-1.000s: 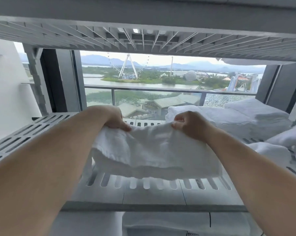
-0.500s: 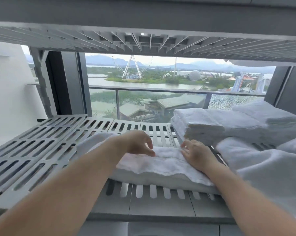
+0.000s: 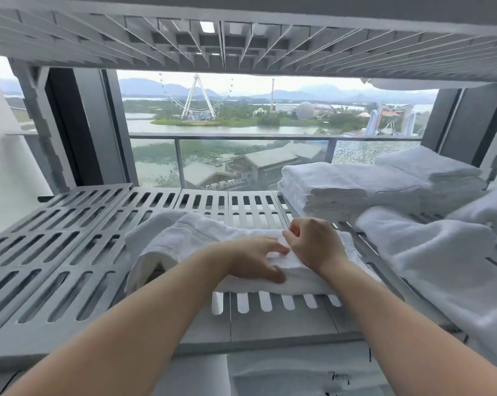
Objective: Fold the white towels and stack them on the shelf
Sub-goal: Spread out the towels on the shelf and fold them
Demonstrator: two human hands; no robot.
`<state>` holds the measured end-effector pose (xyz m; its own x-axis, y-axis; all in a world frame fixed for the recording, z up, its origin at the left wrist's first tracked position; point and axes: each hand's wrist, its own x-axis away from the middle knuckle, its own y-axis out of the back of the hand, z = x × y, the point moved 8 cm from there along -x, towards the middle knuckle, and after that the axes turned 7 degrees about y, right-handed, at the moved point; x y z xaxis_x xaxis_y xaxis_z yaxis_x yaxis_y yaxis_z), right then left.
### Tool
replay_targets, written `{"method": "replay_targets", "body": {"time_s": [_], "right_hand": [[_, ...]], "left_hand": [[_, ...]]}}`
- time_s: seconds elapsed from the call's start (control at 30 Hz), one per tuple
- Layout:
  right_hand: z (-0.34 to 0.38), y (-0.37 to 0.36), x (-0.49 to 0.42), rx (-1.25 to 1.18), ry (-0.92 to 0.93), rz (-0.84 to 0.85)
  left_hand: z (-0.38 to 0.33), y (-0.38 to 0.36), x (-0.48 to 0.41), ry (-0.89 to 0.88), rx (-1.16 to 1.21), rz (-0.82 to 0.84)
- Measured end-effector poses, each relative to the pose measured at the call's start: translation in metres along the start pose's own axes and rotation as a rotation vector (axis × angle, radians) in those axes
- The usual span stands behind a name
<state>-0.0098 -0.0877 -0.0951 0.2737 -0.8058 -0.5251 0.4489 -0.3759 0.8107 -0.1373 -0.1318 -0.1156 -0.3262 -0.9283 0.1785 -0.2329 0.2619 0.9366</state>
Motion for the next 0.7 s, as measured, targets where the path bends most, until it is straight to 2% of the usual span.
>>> {"method": "replay_targets", "body": {"time_s": [0.13, 0.37, 0.5, 0.57, 0.7], "right_hand": [[-0.003, 0.003, 0.015, -0.041, -0.001, -0.002], [0.003, 0.017, 0.049, -0.135, 0.123, 0.203], [0.014, 0.02, 0.075, -0.064, 0.27, 0.283], [0.011, 0.023, 0.081, -0.048, 0.269, 0.249], [0.006, 0.038, 0.091, -0.109, 0.26, 0.076]], "left_hand": [[0.002, -0.001, 0.004, -0.058, -0.022, -0.045], [0.002, -0.007, 0.02, -0.009, -0.167, -0.121], [0.003, 0.005, 0.036, 0.079, -0.437, -0.32], [0.001, 0.005, 0.043, 0.092, -0.497, -0.355], [-0.002, 0.001, 0.057, 0.047, -0.364, -0.362]]}}
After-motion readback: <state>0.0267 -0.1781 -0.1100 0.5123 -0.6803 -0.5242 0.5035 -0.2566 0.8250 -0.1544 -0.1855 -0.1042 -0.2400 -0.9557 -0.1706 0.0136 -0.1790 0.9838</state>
